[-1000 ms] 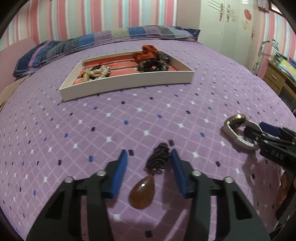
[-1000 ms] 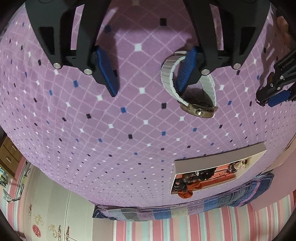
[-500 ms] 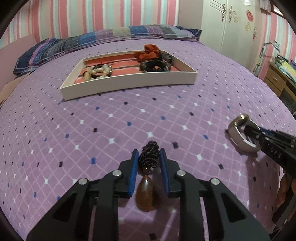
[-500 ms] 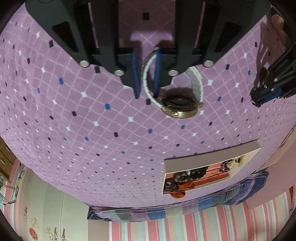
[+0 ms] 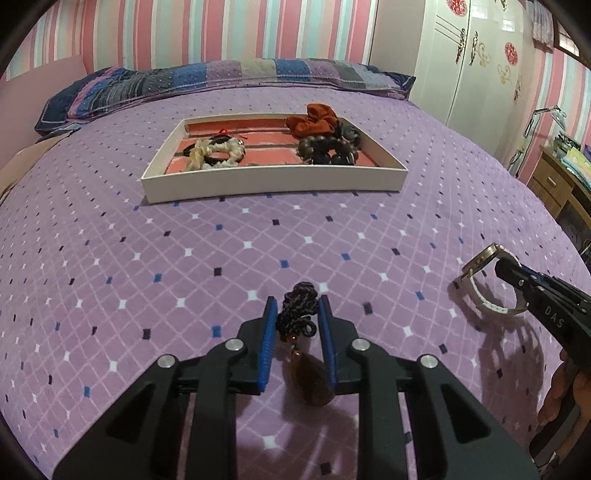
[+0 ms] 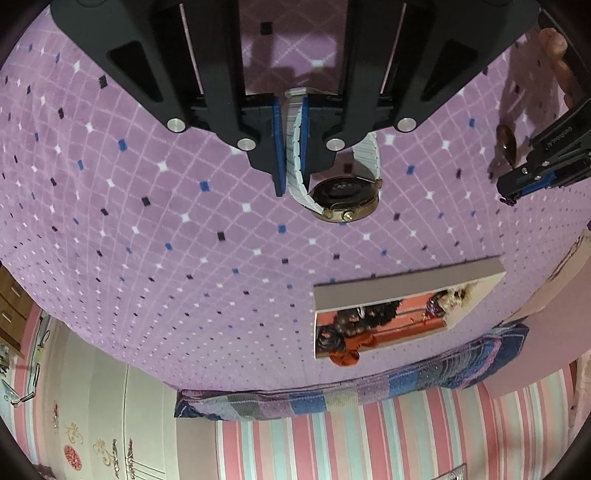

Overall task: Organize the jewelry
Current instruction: 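Close the left gripper on the pendant cord while the right gripper grasps the watch band, then lift and carry the pendant and watch over the cream tray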

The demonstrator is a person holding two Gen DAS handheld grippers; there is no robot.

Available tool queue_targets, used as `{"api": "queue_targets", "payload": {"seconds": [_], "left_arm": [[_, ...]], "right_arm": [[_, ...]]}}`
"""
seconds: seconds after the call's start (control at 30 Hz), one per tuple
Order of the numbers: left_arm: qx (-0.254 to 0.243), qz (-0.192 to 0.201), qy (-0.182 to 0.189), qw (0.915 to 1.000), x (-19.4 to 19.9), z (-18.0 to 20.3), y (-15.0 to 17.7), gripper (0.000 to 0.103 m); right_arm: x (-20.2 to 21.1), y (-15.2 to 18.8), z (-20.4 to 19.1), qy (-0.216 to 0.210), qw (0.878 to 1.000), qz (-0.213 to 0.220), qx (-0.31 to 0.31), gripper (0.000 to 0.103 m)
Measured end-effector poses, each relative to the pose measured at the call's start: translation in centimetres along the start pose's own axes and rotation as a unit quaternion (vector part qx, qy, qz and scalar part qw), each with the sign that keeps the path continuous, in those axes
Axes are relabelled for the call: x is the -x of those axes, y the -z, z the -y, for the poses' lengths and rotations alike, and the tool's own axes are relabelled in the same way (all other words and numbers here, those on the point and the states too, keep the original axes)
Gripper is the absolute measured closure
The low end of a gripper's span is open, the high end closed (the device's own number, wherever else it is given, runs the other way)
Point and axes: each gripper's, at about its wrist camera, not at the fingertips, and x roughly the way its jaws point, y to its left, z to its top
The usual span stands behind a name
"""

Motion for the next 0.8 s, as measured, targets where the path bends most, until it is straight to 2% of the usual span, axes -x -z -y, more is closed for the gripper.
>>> {"api": "queue_targets", "payload": {"seconds": [0.4,0.8], "left_arm": [[0.015,0.028,0.0,0.9995,2.1,-1.3,-1.5,0.081],[0.029,0.032,-0.004,0.999,3.0,-2.5,-2.0,0.082]], "right_arm": [[-0.2,-1.2,-1.1,-0.021,1.0,0.004,-0.021,0.095],[-0.7,-2.3,-3.8,-0.037,0.999,0.008,-0.019,0.095]]}}
